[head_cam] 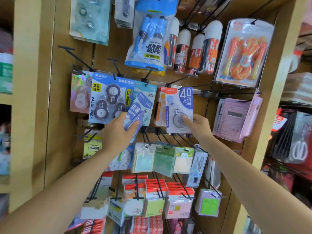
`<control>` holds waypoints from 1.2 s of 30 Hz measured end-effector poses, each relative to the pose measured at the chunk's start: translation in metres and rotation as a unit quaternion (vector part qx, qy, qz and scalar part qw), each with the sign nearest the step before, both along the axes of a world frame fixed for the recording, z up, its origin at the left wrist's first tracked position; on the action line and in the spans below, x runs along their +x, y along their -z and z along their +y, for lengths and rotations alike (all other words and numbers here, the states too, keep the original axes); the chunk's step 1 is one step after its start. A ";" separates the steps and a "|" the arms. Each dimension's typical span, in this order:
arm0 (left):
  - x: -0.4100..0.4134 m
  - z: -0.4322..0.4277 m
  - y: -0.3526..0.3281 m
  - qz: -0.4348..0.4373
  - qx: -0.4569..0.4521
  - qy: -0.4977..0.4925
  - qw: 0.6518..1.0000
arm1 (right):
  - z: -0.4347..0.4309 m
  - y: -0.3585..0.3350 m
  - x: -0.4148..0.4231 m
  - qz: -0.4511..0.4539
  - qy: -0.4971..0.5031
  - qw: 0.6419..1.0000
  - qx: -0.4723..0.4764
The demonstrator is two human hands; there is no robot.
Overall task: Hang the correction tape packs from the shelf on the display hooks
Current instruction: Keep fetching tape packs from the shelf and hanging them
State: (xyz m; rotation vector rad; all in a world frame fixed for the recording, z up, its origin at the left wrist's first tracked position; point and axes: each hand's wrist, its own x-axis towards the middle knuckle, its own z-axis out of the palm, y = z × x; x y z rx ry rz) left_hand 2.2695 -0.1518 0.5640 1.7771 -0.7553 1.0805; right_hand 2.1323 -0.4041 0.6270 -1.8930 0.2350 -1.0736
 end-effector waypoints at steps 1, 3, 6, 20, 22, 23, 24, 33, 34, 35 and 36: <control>0.000 0.000 0.000 -0.002 0.003 -0.002 1.000 | -0.003 -0.001 0.004 0.011 0.000 1.000 -0.002; -0.001 0.000 0.000 -0.001 0.004 0.001 1.000 | -0.007 -0.004 0.009 0.022 0.002 1.000 -0.003; -0.004 0.000 0.000 0.001 0.005 0.006 1.000 | -0.008 -0.004 0.018 0.029 -0.002 0.999 0.015; -0.009 0.004 -0.005 0.012 0.029 0.003 1.000 | 0.003 0.019 0.019 0.039 0.051 0.997 -0.046; -0.011 0.006 -0.007 0.032 0.014 0.019 0.999 | 0.006 0.021 0.021 0.077 0.094 0.985 -0.121; -0.011 0.008 -0.009 0.040 0.004 0.024 0.999 | 0.006 0.023 0.022 0.093 0.112 0.978 -0.147; -0.012 0.009 -0.011 0.049 -0.008 0.033 0.998 | 0.008 0.024 0.023 0.104 0.126 0.973 -0.164; -0.039 0.006 -0.053 0.142 -0.128 0.293 0.937 | 0.002 0.027 0.026 0.096 0.146 0.967 -0.184; -0.039 0.003 -0.057 0.154 -0.128 0.304 0.932 | 0.004 0.027 0.025 0.098 0.139 0.969 -0.179; -0.039 0.001 -0.059 0.163 -0.131 0.311 0.927 | 0.004 0.027 0.025 0.100 0.135 0.970 -0.174; -0.039 -0.002 -0.061 0.169 -0.136 0.313 0.925 | 0.005 0.027 0.024 0.099 0.132 0.971 -0.171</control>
